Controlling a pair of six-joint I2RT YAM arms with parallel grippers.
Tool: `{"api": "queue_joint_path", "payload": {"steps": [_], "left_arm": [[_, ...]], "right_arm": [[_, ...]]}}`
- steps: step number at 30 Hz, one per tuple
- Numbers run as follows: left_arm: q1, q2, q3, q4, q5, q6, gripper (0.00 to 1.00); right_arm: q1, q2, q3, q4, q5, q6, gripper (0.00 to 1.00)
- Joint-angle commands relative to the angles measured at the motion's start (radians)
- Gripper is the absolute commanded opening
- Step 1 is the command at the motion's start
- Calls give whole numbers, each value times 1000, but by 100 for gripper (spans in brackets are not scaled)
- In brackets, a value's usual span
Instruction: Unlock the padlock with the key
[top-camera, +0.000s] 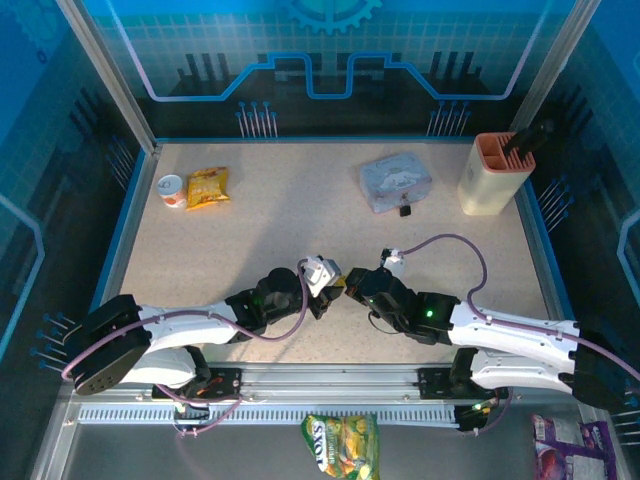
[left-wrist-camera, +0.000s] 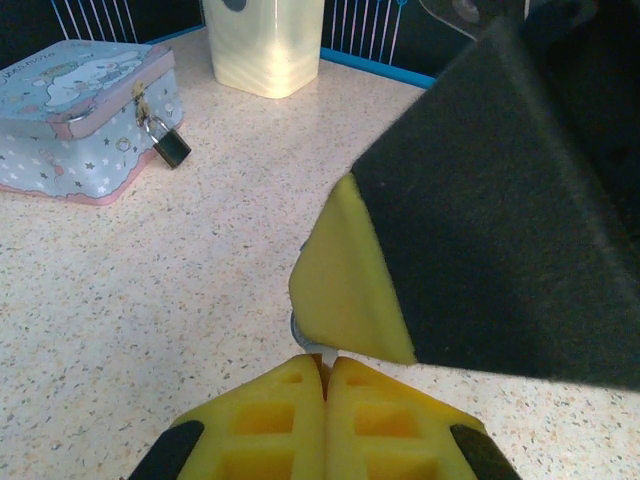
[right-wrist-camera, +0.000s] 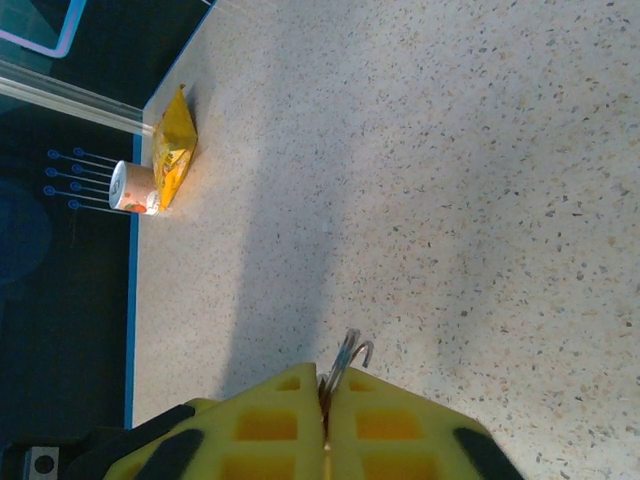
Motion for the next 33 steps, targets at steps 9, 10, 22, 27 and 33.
{"api": "queue_joint_path", "payload": {"steps": [9,10,22,27,33], "left_arm": [[128,-118,78,-283,143,-143,0],[144,-132,91,-330,175,-142,0],[155,-259,176,-614,389,91,0],[143,-280,166,-603,461,156,0],[123,-274,168,-615,507,191,0]], "right_arm": [[-116,-116,-80,194,-107,-771,59],[-126,-146,-134,283,-144,-889,59],[-219,-525,-439,481,-682,-1470,56],[-227,-519,-443,519,-794,-1434,45],[-227,-443,-404,518,-862,-1421,36]]}}
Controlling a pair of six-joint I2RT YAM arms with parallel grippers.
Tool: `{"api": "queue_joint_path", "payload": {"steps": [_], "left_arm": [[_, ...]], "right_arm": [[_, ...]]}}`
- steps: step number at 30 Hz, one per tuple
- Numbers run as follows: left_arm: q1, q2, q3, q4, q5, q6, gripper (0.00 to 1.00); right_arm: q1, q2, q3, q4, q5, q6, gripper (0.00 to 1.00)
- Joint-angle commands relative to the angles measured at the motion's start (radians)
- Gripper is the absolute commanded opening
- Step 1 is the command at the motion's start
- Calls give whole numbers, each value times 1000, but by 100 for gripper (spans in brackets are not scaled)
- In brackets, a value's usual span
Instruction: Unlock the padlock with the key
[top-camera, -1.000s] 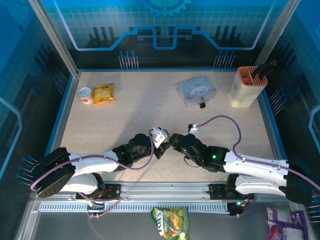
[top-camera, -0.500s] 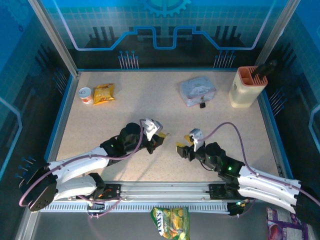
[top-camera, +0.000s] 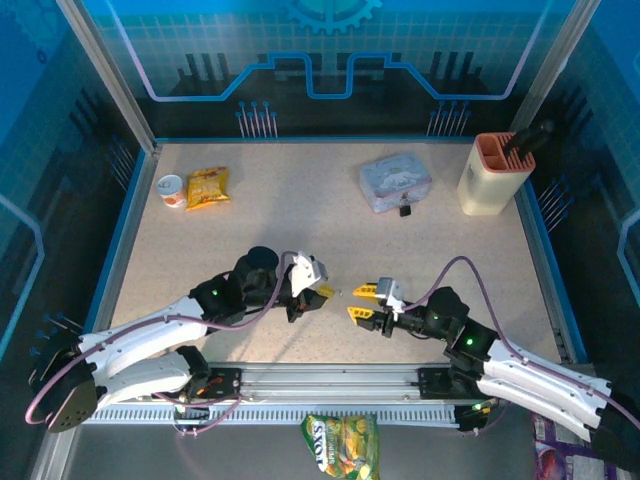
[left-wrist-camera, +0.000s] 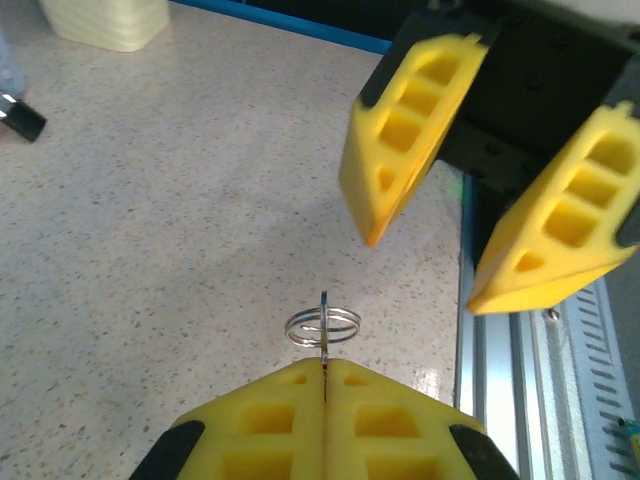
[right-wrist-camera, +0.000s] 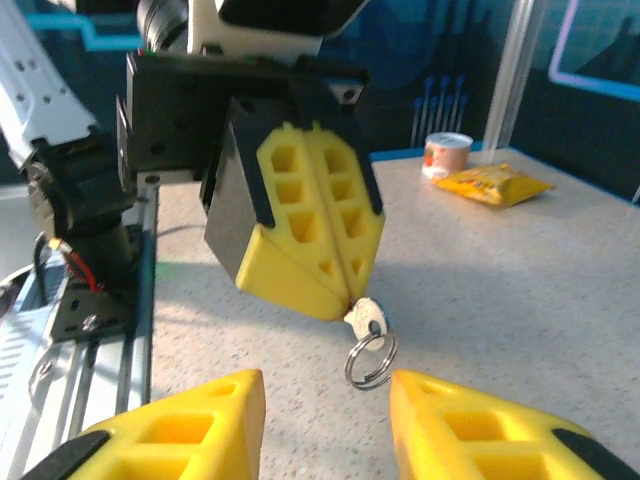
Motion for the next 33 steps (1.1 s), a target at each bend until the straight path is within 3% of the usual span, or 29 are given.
{"api": "queue_joint_path", "payload": {"steps": [1,7,15,20,33], "left_arm": [[-16,-6,24,-28,72,56,0],[-37,-2,17,-37,65,75,0],[-51,15,19,-37,61,88,0],[-57,29,28,-45,57,96,0],[-68,42,26,-48,54,106,0]], "right_arm": [[-10,23,38,27,-71,-7,36],[-10,47,26,52,-6,1,37],[-10,81,32,78,-66,28,39],[-10,101,33,97,-36,44,42],[-9,141,16,102,-65,42,32]]}}
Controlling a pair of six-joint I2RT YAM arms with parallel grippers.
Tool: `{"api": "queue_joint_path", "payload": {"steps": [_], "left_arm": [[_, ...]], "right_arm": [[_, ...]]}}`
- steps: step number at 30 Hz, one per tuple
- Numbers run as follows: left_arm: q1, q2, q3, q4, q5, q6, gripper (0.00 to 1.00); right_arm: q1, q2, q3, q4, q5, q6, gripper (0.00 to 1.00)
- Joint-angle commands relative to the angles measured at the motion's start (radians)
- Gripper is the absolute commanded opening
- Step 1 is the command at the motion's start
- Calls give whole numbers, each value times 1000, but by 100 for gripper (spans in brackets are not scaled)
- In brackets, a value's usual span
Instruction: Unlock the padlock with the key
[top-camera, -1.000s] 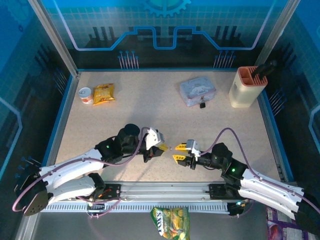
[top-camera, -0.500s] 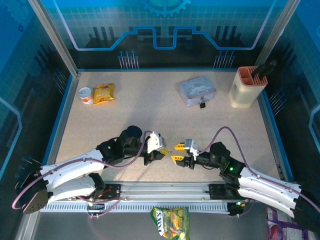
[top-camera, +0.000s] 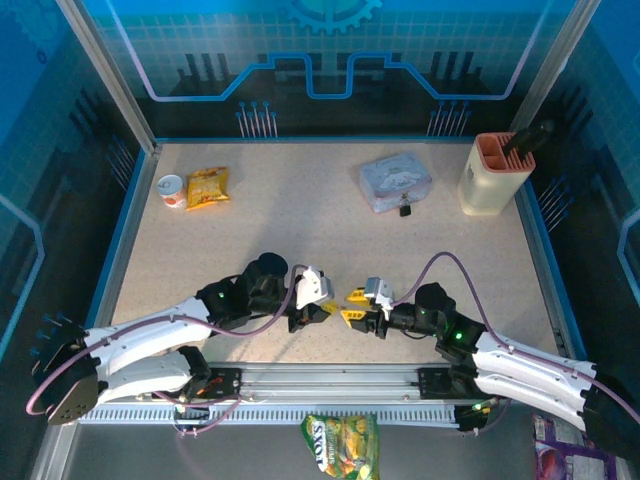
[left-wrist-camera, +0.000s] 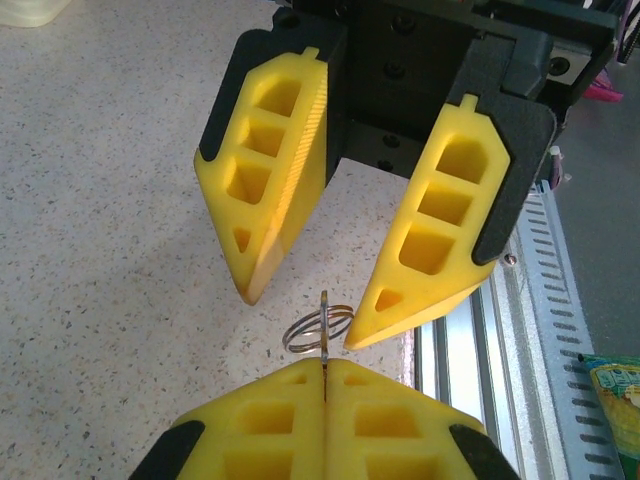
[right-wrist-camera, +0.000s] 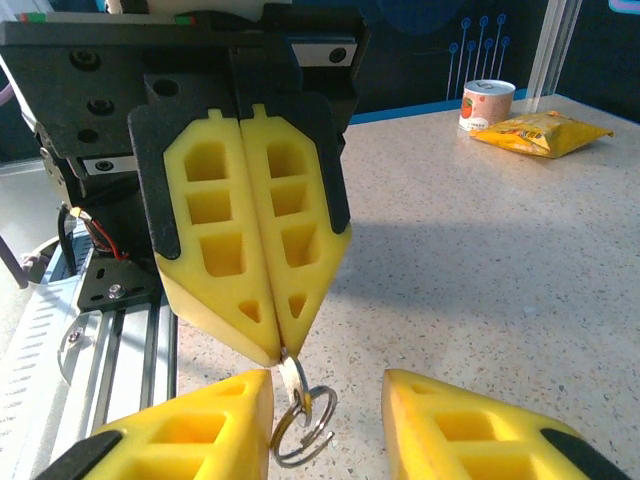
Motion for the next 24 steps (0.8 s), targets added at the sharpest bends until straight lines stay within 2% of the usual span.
{"api": "queue_joint_path", "payload": {"steps": [1,16,24], "left_arm": [[-11,8,26,-7,19,27,0],[-19,6,25,-17,-2,38,0],[-23,3,28,-16,-2,42,0]], "right_arm": [[-9,-6,11,35,-27,12,32],[-9,-36,2,-21,-105,4,20],[-10,-35,1,-46,-85,-6,19]]}}
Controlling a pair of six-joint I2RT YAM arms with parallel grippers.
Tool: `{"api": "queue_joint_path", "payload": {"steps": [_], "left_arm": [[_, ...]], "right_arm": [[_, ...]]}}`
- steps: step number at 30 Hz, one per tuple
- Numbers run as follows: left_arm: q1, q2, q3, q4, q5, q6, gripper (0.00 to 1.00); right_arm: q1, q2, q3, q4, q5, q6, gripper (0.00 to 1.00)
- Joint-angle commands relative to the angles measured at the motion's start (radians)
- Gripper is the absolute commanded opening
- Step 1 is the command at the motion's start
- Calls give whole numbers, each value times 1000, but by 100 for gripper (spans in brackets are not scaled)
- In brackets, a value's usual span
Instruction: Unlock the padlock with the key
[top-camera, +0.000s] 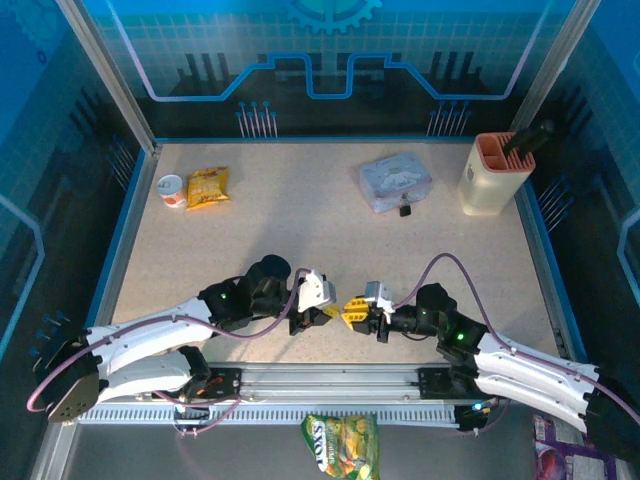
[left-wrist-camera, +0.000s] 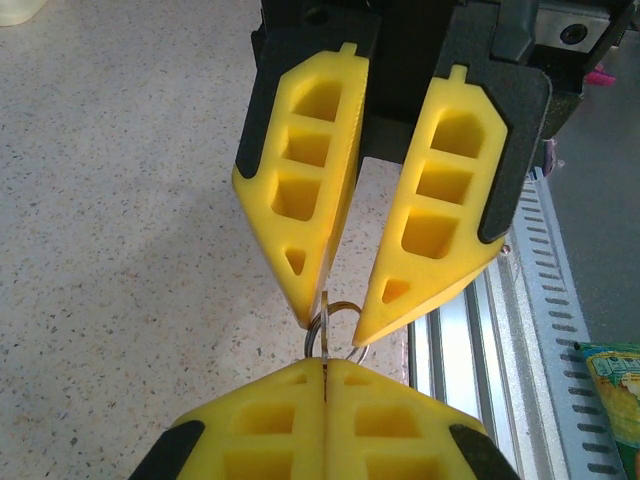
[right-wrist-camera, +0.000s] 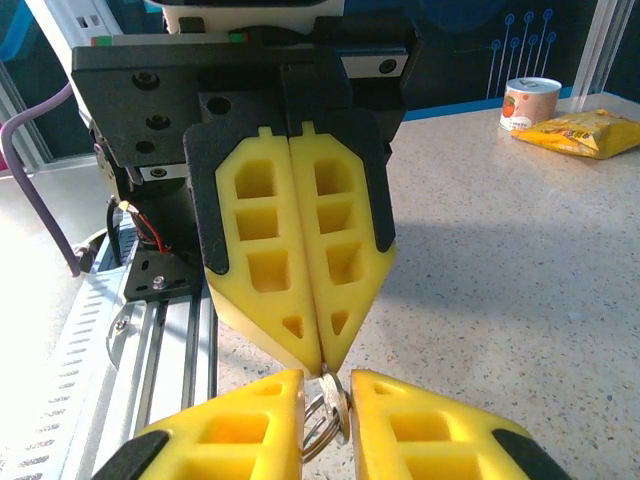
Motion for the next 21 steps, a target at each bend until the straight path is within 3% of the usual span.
{"api": "queue_joint_path", "payload": {"steps": [1,7,21], "left_arm": [[-8,-7,28,-14,2,20,0],[-9,-11,28,-15,4,21,0],[-12,-14,27,-9,13,24,0]], "right_arm": [[-9,-9,1,-12,-5,-13,20],[-10,-8,-6,-17,19,-16,27],[-9,20,-2,-6,6,-14,20]]}}
